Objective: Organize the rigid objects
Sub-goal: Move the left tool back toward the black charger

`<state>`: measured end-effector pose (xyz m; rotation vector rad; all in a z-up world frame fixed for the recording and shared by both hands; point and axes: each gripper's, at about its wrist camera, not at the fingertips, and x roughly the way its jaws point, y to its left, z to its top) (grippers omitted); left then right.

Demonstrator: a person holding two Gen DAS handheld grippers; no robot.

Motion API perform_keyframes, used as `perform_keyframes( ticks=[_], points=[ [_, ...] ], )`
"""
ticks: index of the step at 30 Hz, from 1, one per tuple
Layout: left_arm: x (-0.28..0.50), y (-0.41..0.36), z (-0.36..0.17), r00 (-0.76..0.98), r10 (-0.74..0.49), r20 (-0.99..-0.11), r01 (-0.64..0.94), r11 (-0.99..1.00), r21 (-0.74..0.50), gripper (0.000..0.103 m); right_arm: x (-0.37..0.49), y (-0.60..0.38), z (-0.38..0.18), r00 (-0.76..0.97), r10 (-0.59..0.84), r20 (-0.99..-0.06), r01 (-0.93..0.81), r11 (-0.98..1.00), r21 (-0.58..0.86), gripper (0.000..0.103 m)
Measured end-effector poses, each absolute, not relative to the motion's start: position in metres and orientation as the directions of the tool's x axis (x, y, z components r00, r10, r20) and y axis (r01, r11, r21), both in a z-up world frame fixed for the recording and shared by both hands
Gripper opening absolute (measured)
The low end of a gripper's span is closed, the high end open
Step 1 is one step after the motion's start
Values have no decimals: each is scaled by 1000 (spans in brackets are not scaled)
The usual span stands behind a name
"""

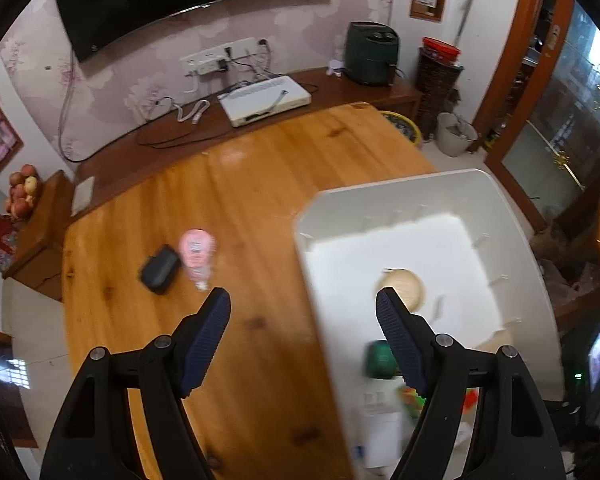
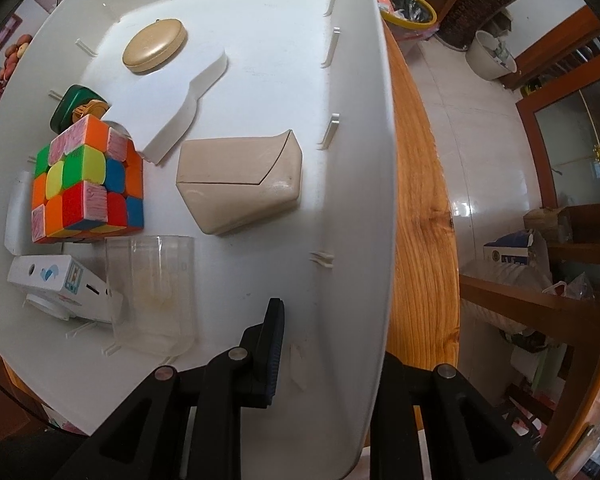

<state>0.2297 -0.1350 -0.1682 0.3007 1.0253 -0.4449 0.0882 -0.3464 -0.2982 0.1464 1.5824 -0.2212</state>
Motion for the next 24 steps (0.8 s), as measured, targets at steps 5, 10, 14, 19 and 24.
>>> perform_keyframes(
  ticks=[5, 10, 14, 19, 24],
  points=[
    [253, -112, -173, 460, -173, -871, 453, 889, 63, 78, 89, -347, -299, -28, -42, -999, 229, 972, -47, 23],
    [272, -90, -185, 446, -140, -884, 408, 911, 62, 78, 89, -347, -299, -25, -45, -999, 227, 973, -50, 23],
    [286, -76, -198, 417, -115, -902, 373, 926, 55, 78, 88, -348, -300, -30, -41, -999, 251, 967, -48, 23],
    [305, -57, -214, 409, -51, -911, 341, 935, 101, 78, 89, -351, -300, -34, -39, -999, 271, 962, -46, 23],
    [326, -38, -228, 408, -16, -913, 309, 943, 122, 78, 90, -353, -300, -49, -46, -998, 294, 954, -58, 24]
  ],
)
